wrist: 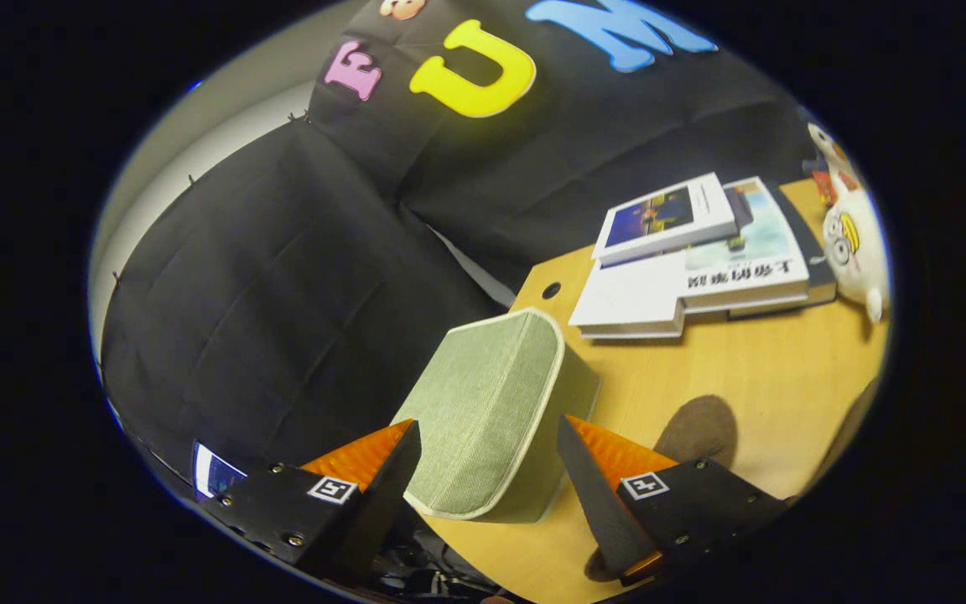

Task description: Open the storage box then place both shoes into the box .Put the left shoe in first, then the right shoe, with the right side of both shoes facing outward in a uniform manner.

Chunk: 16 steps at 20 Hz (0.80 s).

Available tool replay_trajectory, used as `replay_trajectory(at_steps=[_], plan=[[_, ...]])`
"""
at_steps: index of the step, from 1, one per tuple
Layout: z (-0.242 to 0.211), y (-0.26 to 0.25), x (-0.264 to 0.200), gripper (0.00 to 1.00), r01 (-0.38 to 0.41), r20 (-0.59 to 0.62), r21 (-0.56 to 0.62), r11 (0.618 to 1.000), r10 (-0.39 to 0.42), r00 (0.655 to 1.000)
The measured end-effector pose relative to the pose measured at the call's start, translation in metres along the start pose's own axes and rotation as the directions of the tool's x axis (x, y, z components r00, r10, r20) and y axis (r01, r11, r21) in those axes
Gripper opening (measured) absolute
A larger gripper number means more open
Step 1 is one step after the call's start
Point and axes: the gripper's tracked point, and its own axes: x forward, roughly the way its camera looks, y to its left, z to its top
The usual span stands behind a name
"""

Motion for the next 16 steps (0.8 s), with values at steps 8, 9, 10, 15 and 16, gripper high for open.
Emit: replay_trajectory(at_steps=[8, 9, 10, 15, 16], plan=[[-0.039, -0.019, 0.057, 0.96, -0.127, -0.129, 0.226, 0.966, 0.159, 0.979], [-0.042, -0.015, 0.057, 0.96, -0.155, -0.126, 0.275, 0.949, 0.195, 0.973], [-0.042, -0.014, 0.058, 0.96, -0.173, -0.123, 0.305, 0.936, 0.219, 0.968], [-0.039, 0.0, 0.062, 0.8, -0.248, -0.085, 0.444, 0.861, 0.317, 0.945], [-0.039, 0.001, 0.062, 0.72, -0.248, -0.083, 0.44, 0.863, 0.314, 0.946]])
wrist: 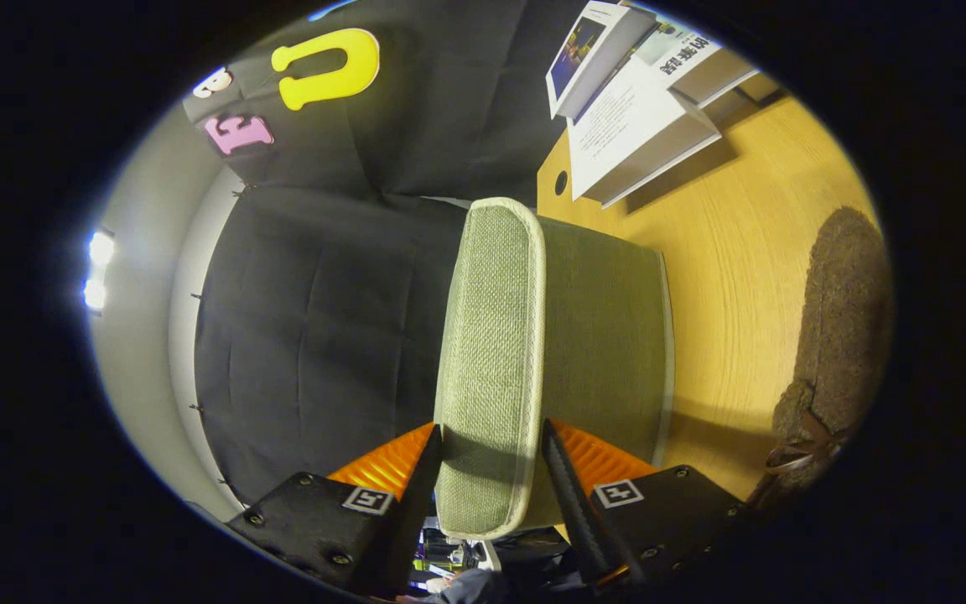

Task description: Open the storage box then place both shoes into the box .Put the left shoe in first, then the right shoe, with the right side of both shoes facing outward in a uniform manner.

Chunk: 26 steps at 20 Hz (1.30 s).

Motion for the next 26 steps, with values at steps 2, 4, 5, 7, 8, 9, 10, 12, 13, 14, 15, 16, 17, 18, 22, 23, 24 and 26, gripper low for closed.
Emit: replay_trajectory(at_steps=[2, 4, 5, 7, 8, 9, 10, 12, 13, 14, 15, 16, 17, 18, 22, 23, 24, 26], plan=[[0.007, 0.002, -0.009, 0.55, 0.0, 0.02, -0.019, 1.0, 0.0, 1.0], [0.015, 0.012, -0.008, 0.18, 0.005, 0.047, -0.001, 1.0, -0.005, 0.999], [0.014, 0.02, -0.012, 0.12, -0.005, 0.04, -0.009, 1.0, 0.006, 0.999], [0.013, 0.036, -0.018, 0.12, -0.027, 0.029, -0.038, 0.999, 0.028, 0.999], [0.014, 0.04, -0.018, 0.12, -0.025, 0.02, -0.046, 0.999, 0.026, 0.999], [0.014, 0.042, -0.016, 0.12, -0.019, 0.013, -0.058, 0.998, 0.02, 1.0], [0.015, 0.043, -0.016, 0.12, -0.009, 0.005, -0.065, 0.998, 0.01, 1.0], [0.023, 0.04, -0.022, 0.12, 0.035, 0.015, -0.066, 0.997, -0.034, 0.999], [0.02, 0.04, -0.01, 0.02, 0.04, 0.018, -0.053, 0.998, -0.039, 0.999], [0.02, 0.041, -0.008, 0.0, 0.058, 0.016, -0.048, 0.997, -0.057, 0.998], [0.022, 0.045, -0.012, 0.0, 0.07, 0.015, -0.066, 0.995, -0.069, 0.998], [0.023, 0.05, -0.012, 0.0, 0.079, 0.014, -0.086, 0.993, -0.078, 0.997], [0.022, 0.06, -0.011, 0.0, 0.079, 0.011, -0.099, 0.992, -0.078, 0.997], [0.024, 0.069, -0.009, 0.01, 0.078, 0.012, -0.114, 0.99, -0.077, 0.997], [0.03, 0.109, 0.0, 0.02, 0.091, 0.011, -0.218, 0.972, -0.091, 0.996], [0.031, 0.12, 0.004, 0.03, 0.098, 0.012, -0.241, 0.966, -0.099, 0.995], [0.032, 0.131, 0.01, 0.04, 0.105, 0.01, -0.267, 0.958, -0.106, 0.994], [0.033, 0.157, 0.024, 0.05, 0.102, 0.012, -0.309, 0.946, -0.103, 0.995]])
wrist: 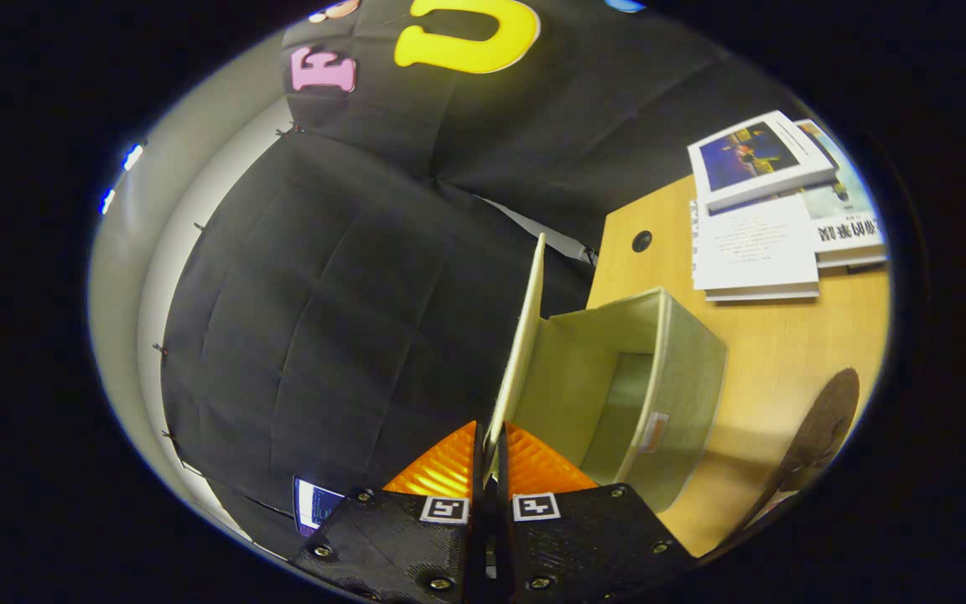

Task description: Open the storage box then place both shoes into the box .Put the left shoe in first, then the right shoe, with the right side of both shoes facing outward in a uniform manner.

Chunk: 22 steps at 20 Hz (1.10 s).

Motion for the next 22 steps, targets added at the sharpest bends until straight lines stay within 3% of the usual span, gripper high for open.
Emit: replay_trajectory(at_steps=[8, 18, 20, 22], plan=[[-0.006, 0.083, 0.092, 0.05, -0.069, -0.071, -0.101, 0.993, 0.062, 0.996], [-0.05, 0.098, 0.196, 0.05, -0.054, -0.139, -0.084, 0.995, 0.042, 0.989], [-0.047, 0.098, 0.203, 0.14, -0.045, -0.131, -0.091, 0.995, 0.033, 0.991], [-0.039, 0.099, 0.202, 0.37, -0.046, -0.129, -0.071, 0.996, 0.036, 0.991]])
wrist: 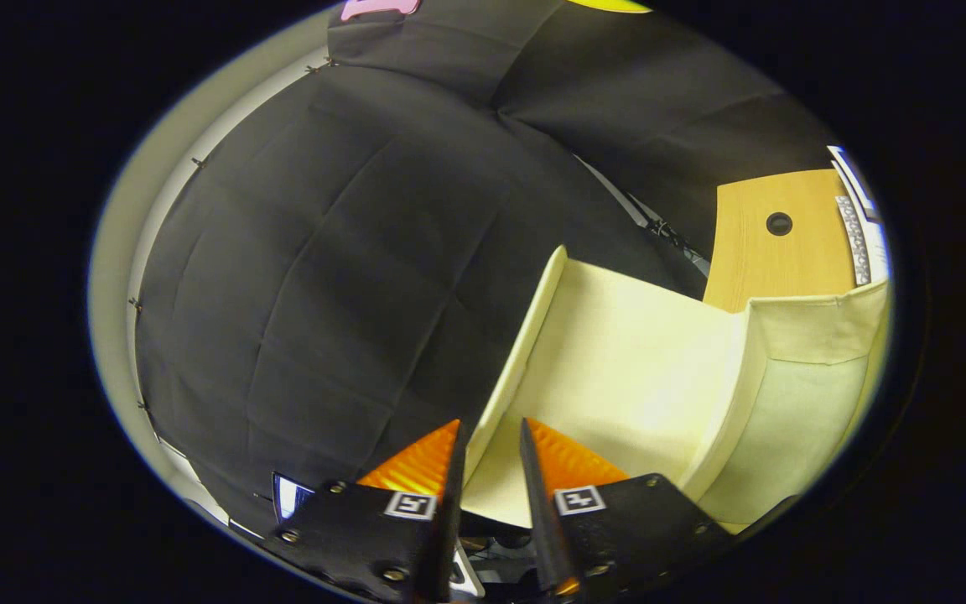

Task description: Open the storage box then place both shoes into the box .Put the left shoe in first, then the right shoe, with the right side of both shoes facing outward in a uniform manner.

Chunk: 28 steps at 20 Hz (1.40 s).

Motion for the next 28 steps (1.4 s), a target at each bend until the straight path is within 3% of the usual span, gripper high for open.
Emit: replay_trajectory(at_steps=[3, 8, 15, 20, 28], plan=[[0.006, -0.014, -0.018, 0.96, 0.049, 0.005, -0.011, 0.999, -0.049, 0.999], [0.03, -0.023, -0.061, 0.96, 0.087, 0.066, -0.042, 0.995, -0.084, 0.994], [0.032, -0.056, -0.18, 0.96, 0.231, 0.196, -0.153, 0.961, -0.199, 0.96], [0.025, -0.099, -0.254, 0.97, 0.392, 0.28, -0.207, 0.896, -0.33, 0.902], [-0.024, -0.176, -0.335, 0.96, 0.59, 0.313, -0.109, 0.8, -0.536, 0.784]])
